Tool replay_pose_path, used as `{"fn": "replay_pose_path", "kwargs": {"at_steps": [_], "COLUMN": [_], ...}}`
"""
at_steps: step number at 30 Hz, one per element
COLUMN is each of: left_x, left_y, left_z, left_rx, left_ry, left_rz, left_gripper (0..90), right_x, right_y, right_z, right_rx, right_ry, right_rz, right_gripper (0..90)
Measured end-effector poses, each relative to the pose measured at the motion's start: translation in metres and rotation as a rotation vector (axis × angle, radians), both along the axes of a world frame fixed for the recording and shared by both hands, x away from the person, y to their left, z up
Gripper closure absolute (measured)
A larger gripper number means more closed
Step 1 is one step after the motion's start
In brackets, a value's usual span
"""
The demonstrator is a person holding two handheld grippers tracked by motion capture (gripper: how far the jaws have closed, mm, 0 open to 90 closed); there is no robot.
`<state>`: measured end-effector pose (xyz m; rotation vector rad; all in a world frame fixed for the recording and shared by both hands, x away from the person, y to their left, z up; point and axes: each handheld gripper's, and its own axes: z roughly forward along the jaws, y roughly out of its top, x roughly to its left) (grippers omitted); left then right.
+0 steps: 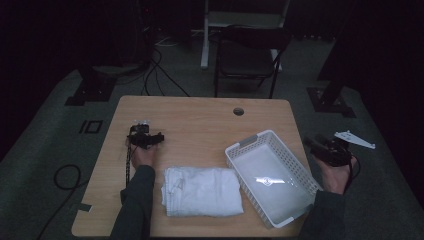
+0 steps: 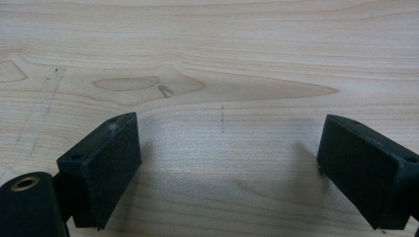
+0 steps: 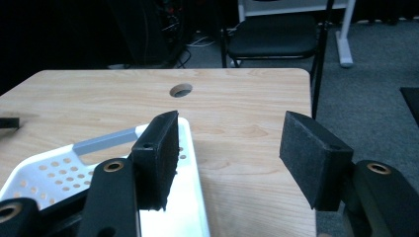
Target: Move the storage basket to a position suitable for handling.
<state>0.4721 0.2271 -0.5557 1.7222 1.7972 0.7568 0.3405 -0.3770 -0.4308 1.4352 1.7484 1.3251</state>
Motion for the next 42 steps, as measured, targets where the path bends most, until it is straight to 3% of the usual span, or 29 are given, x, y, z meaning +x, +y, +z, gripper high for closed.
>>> {"fn": "replay_pose_path", "kwargs": {"at_steps": [6, 15, 16, 17, 19, 24, 27, 30, 42], "left_x": [-0.001, -0.003, -0.004, -0.004, -0.005, -0.008, -0.011, -0.019, -0.039], "left_y": [0.000, 0.001, 0.000, -0.001, -0.003, -0.006, -0.011, -0.018, -0.052], "left_z": [0.001, 0.004, 0.006, 0.007, 0.009, 0.012, 0.018, 0.035, 0.078], "left_rx": [0.001, 0.002, 0.002, 0.002, 0.013, 0.044, 0.037, 0.010, -0.042], "left_ry": [0.000, 0.015, 0.020, 0.025, 0.038, 0.051, 0.027, -0.040, -0.138], "left_rz": [-0.019, -0.065, -0.071, -0.085, -0.112, -0.156, -0.184, -0.221, -0.364], "left_gripper": [14.6, 20.0, 26.8, 26.8, 33.1, 35.5, 35.5, 35.5, 34.3], "right_x": [0.003, 0.003, 0.003, 0.003, 0.003, 0.004, 0.004, 0.004, 0.005], "right_y": [0.008, 0.008, 0.008, 0.008, 0.008, 0.008, 0.009, 0.009, 0.011], "right_z": [-0.001, -0.001, -0.001, -0.001, 0.000, -0.001, -0.002, -0.002, -0.002], "right_rx": [-0.014, -0.007, -0.004, -0.004, -0.001, -0.002, -0.002, 0.003, 0.000], "right_ry": [0.011, 0.005, 0.004, 0.004, 0.002, 0.007, 0.005, 0.002, 0.010], "right_rz": [0.046, 0.050, 0.049, 0.049, 0.048, 0.047, 0.051, 0.056, 0.066], "right_gripper": [41.4, 40.4, 40.4, 40.4, 40.2, 40.3, 41.6, 42.4, 42.1]}}
